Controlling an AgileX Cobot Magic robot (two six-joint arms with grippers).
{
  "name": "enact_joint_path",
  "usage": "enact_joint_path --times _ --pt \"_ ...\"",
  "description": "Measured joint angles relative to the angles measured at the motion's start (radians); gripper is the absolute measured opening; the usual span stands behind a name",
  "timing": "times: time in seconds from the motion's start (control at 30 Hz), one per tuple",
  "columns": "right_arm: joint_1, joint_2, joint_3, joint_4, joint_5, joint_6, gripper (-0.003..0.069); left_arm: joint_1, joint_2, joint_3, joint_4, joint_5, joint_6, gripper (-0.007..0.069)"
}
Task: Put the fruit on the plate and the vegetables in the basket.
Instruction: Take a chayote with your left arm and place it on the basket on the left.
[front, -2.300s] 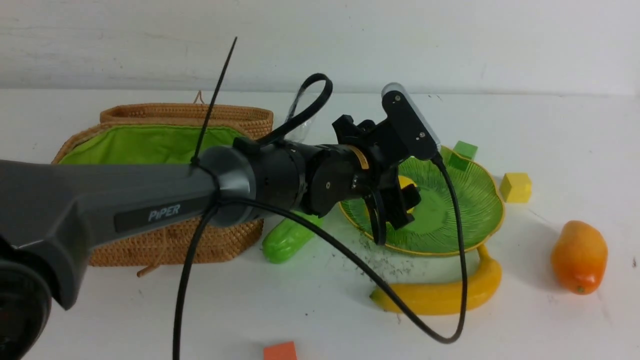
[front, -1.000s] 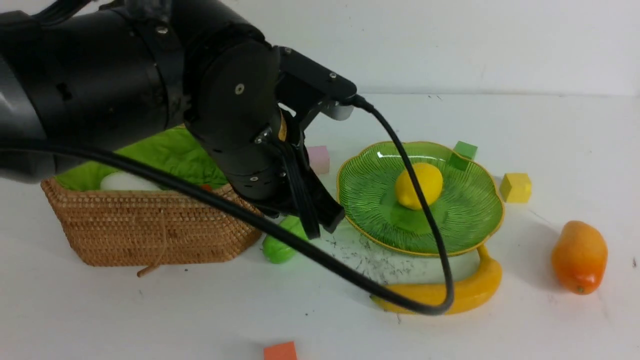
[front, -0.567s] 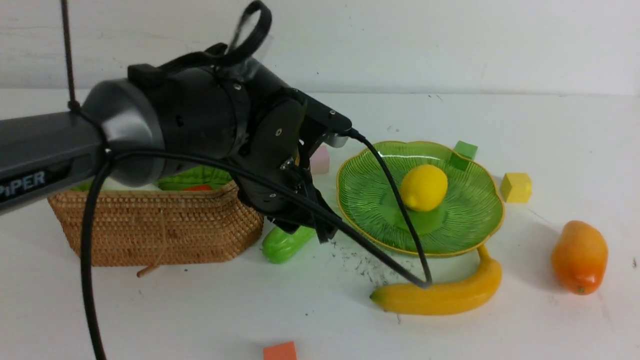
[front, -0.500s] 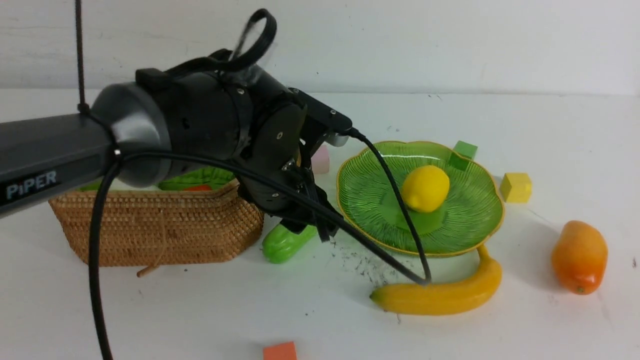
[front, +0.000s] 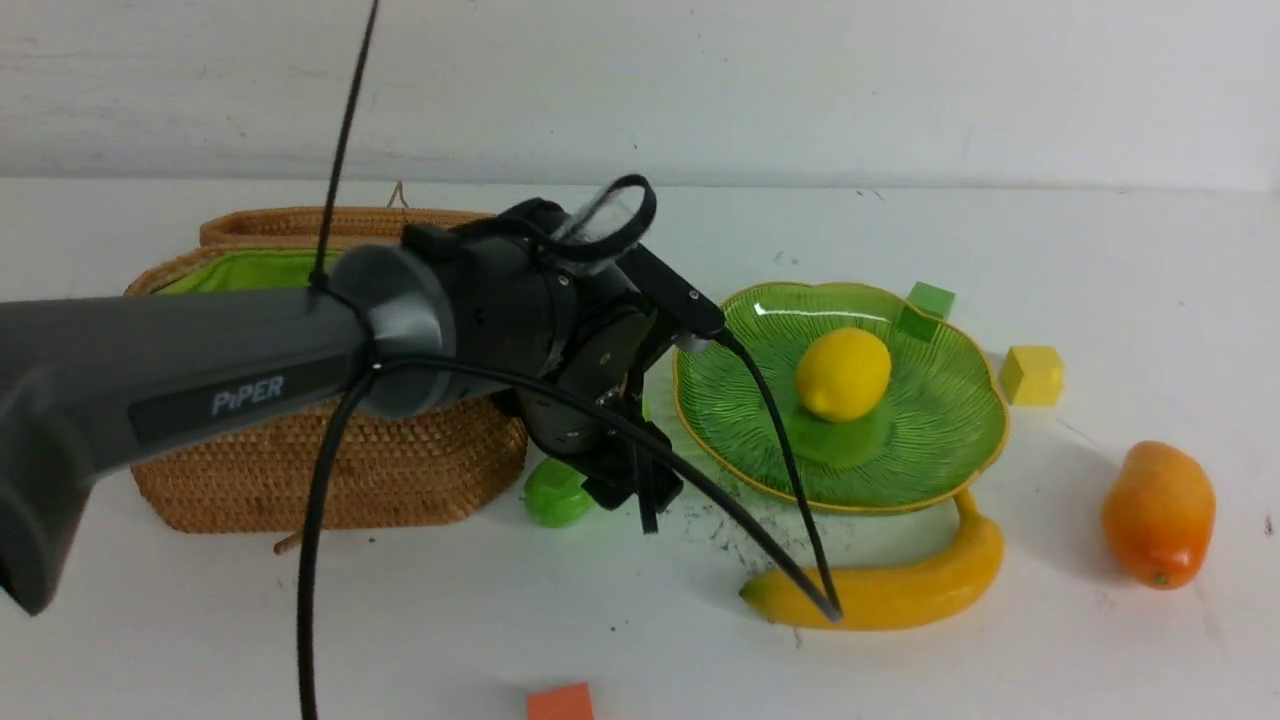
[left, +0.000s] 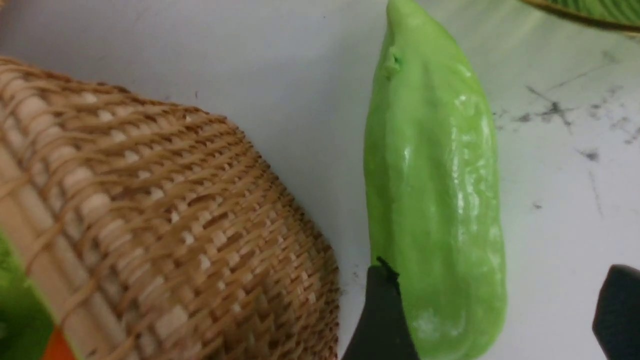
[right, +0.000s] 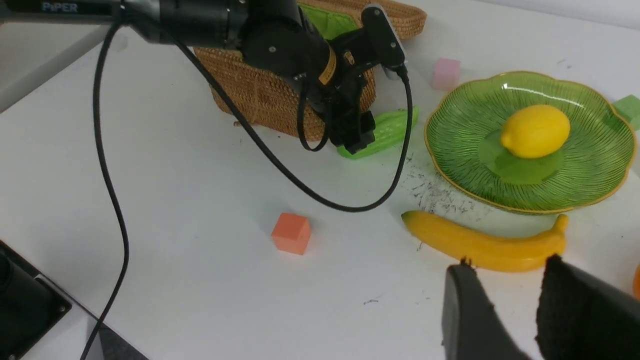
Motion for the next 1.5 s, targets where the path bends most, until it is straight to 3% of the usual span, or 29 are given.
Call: enact_joint_path --times 0.7,0.8,0.97,1.5 --pt "0.0 0.0 0.0 0.003 0.018 -0.025 0.0223 0.0 0.09 0.0 0.056 -0.038 -0.003 0.0522" --pt "0.0 0.0 0.0 0.004 0.023 -0.025 0.0223 0.0 0.092 0.0 0.056 -0.038 -0.003 0.0513" --pt "0.0 0.0 0.0 0.005 0.022 -0.025 0.0223 0.0 0.092 -0.001 0.051 -0.035 -0.003 0.0389" --pt "0.0 0.0 0.0 0.007 0.022 -0.041 0.0223 -0.025 -0.03 -0.001 0.036 0.058 -0.003 0.0384"
